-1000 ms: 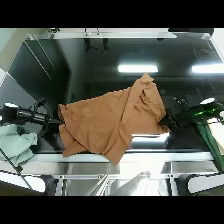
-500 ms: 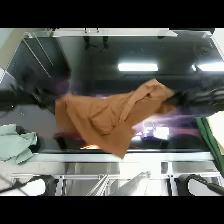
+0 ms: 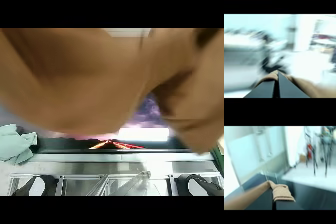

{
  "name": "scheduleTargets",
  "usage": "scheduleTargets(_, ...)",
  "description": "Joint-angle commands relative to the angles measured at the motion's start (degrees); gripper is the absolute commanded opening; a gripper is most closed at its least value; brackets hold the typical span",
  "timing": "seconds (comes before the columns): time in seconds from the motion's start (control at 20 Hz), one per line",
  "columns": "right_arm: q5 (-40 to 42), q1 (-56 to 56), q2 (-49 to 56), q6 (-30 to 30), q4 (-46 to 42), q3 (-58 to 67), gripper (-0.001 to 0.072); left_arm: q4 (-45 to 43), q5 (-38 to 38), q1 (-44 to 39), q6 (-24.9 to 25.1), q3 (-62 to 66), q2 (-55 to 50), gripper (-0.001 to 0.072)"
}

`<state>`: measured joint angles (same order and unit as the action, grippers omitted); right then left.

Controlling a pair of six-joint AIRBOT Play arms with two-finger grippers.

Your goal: Fold the shirts.

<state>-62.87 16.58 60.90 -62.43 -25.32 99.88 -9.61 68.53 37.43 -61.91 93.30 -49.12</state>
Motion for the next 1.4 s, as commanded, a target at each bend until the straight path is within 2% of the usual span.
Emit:
scheduleTargets(0.0, -16.48, -4.70, 19.98, -8.59, -1.53, 5.84, 0.0025, -11.37, 15.26, 3.39, -10.67, -5.42, -8.15, 0.0015)
scheduleTargets(0.1, -22.23, -10.73, 28.37, -8.52, -1.68, 3.98, 0.0025, -12.98, 16.20, -4.96, -8.57, -16.22, -13.51, 0.0013)
scheduleTargets(0.25, -21.03, -15.56, 33.29, -7.19, -2.29, 1.57, 0.0025, -14.32, 12.02, -13.49, -4.81, -25.20, -20.31, 0.0014)
scheduleTargets(0.35, -18.88, -16.06, 33.92, -6.36, -3.80, 1.55, 0.0025, -12.28, 10.95, -17.38, -2.99, -26.84, -24.94, 0.0014)
scheduleTargets(0.55, -17.99, -14.32, 30.45, -5.62, -4.55, 1.60, 0.0026, -2.08, 13.79, -18.29, 3.58, -21.92, -27.74, 0.0014)
scheduleTargets(0.8, -18.82, -13.35, 16.24, -4.46, -7.76, 1.60, 0.0025, 8.04, 21.99, -13.99, 2.82, -9.84, -17.59, 0.0014)
scheduleTargets(0.9, -17.90, -13.35, 6.97, -3.23, -7.72, 1.62, 0.0026, 16.02, 21.55, -10.60, 1.92, -6.38, -10.62, 0.0014)
scheduleTargets(1.0, -13.60, -13.33, -2.60, -1.01, -8.92, 1.62, 0.0026, 20.55, 18.23, -5.33, 1.92, -0.98, -3.45, 0.0014)
scheduleTargets(1.1, -5.49, -13.33, -12.13, -0.94, -15.80, 1.60, 0.0026, 19.30, 14.45, 2.05, 2.32, 5.60, 2.03, 0.0015)
scheduleTargets(1.2, 3.50, -13.33, -19.21, -2.97, -27.76, 1.62, 0.0025, 15.69, 7.17, 10.75, 2.16, 11.67, 5.60, 0.0016)
scheduleTargets(1.3, 8.96, -13.33, -22.51, -9.84, -42.14, 1.64, 0.0026, 7.34, -3.43, 17.46, -3.76, 16.72, 5.95, 0.0018)
scheduleTargets(1.35, 8.92, -13.33, -22.69, -11.74, -46.14, 1.64, 0.0026, 5.44, -3.85, 19.65, -4.94, 19.30, 4.57, 0.0019)
